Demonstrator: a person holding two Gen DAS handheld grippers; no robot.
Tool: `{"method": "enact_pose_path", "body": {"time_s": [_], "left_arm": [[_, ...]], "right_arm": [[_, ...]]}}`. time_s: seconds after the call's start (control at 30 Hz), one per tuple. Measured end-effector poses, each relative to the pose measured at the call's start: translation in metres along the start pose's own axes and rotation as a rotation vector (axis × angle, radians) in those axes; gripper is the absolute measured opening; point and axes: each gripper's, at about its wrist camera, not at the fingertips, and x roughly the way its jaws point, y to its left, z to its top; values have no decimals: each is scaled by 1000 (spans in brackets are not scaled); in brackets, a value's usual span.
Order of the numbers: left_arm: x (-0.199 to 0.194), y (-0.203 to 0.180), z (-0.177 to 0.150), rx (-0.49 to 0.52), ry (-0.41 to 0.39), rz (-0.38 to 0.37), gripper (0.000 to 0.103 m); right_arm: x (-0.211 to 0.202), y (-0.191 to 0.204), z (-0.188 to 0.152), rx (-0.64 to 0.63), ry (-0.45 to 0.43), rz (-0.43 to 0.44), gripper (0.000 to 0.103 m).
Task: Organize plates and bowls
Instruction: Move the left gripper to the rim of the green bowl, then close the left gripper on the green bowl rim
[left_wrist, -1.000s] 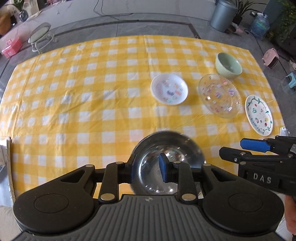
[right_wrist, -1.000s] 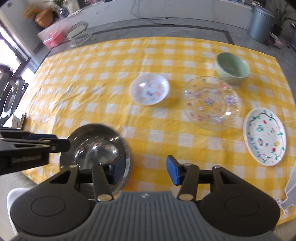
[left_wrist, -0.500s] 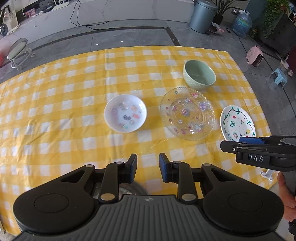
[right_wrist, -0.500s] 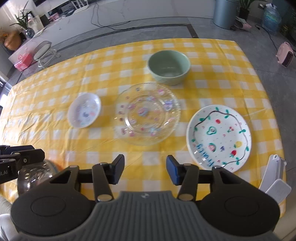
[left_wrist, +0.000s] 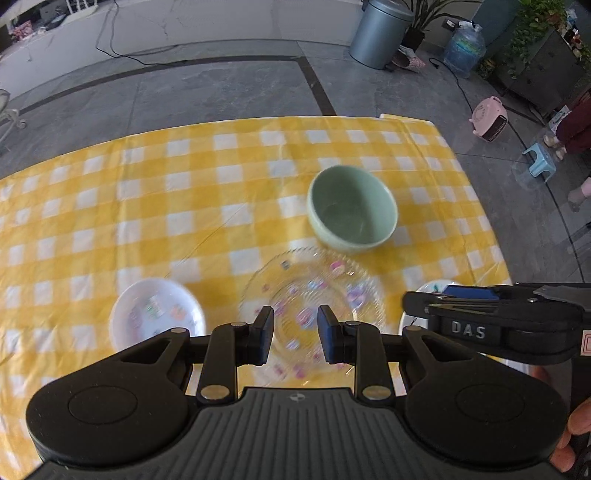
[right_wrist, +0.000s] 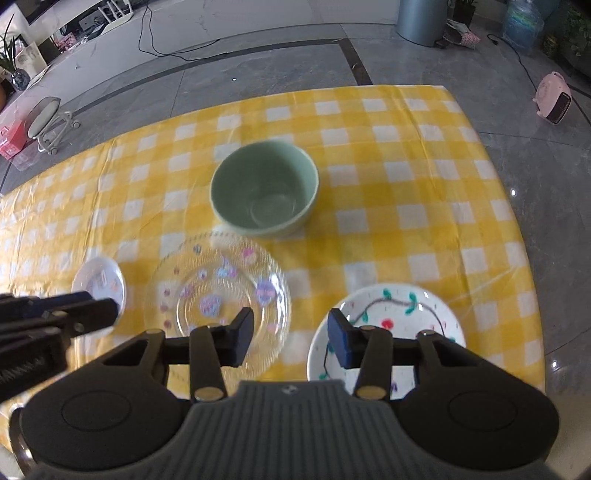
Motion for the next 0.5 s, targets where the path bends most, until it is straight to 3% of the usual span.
{"method": "enact_pose_path", "body": {"time_s": [0.23,0.3,0.5], "left_arm": [[35,-15,45,-4,40,1,31],[45,-16,55,-8,47,9,31],[74,-13,75,-51,79,14,27]], "right_arm": [[19,-7,47,10,44,13,33],[28,-11,58,20,55,8,26],[57,-22,82,66,89,3,23]]}}
